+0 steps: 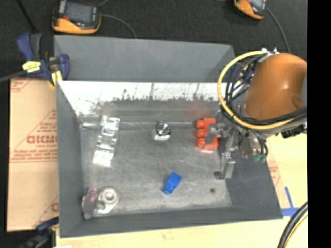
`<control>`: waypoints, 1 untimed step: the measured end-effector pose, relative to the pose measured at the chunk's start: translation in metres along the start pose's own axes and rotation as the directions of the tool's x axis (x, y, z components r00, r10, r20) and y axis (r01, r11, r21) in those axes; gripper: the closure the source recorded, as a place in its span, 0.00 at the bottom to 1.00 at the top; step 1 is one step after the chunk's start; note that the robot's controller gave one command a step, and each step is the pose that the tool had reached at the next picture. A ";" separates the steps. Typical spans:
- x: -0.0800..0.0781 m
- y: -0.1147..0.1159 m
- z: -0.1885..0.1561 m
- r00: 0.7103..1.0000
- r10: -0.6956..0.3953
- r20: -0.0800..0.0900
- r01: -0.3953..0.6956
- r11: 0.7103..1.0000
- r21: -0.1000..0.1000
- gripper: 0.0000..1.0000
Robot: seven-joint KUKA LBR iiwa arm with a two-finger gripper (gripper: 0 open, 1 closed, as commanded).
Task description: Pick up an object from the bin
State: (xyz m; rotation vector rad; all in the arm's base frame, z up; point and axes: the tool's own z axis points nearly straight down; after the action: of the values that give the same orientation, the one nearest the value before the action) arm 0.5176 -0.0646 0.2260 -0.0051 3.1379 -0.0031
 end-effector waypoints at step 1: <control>0.028 0.076 0.160 0.996 -0.084 -0.007 0.084 0.996 -0.004 0.00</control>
Offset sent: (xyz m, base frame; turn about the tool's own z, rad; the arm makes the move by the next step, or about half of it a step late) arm -0.0261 0.0743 -0.1560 -0.0796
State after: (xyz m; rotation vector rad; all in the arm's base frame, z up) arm 0.4903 0.0109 0.0662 -0.1380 3.1421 0.0018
